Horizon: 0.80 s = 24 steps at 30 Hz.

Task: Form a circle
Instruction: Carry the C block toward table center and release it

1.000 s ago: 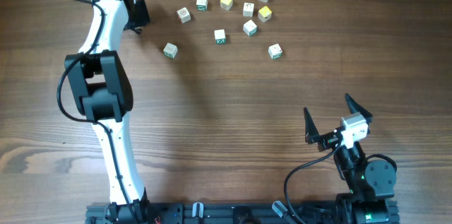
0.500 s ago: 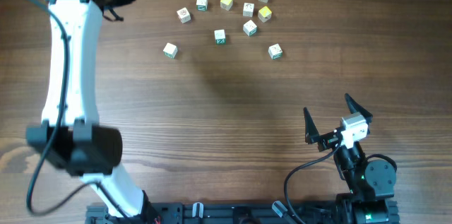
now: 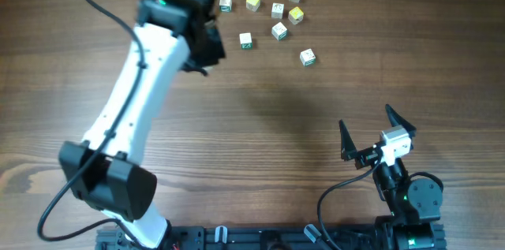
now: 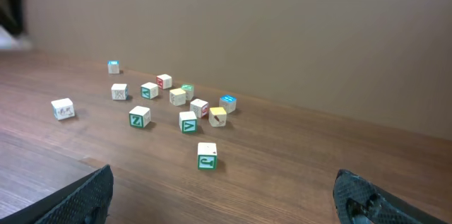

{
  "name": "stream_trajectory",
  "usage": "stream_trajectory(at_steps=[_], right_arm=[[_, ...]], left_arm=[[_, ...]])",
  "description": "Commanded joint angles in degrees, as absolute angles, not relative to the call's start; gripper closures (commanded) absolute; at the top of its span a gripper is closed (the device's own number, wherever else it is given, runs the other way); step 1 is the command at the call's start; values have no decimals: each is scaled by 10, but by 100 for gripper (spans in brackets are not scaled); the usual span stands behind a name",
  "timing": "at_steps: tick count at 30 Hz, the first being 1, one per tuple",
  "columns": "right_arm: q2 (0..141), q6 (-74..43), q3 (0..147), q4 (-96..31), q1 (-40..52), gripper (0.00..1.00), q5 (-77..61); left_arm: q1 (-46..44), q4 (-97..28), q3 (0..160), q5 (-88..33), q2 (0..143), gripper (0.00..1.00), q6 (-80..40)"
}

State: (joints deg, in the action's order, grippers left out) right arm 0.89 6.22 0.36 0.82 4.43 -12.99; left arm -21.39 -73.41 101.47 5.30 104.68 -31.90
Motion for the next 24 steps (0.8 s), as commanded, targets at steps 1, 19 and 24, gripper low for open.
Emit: stream_trajectory(at_steps=[1,19,24], right_arm=[[4,60,3,10,46,0,-124],[4,60,3,10,47,0,-124],[4,60,3,10,46,0,-124]], left_arm=[[-277,-604,885,50,1050,75,-385],[-314,-392,748,123,1134,69,-472],[-314,-387,738,123,1134,51,-472]])
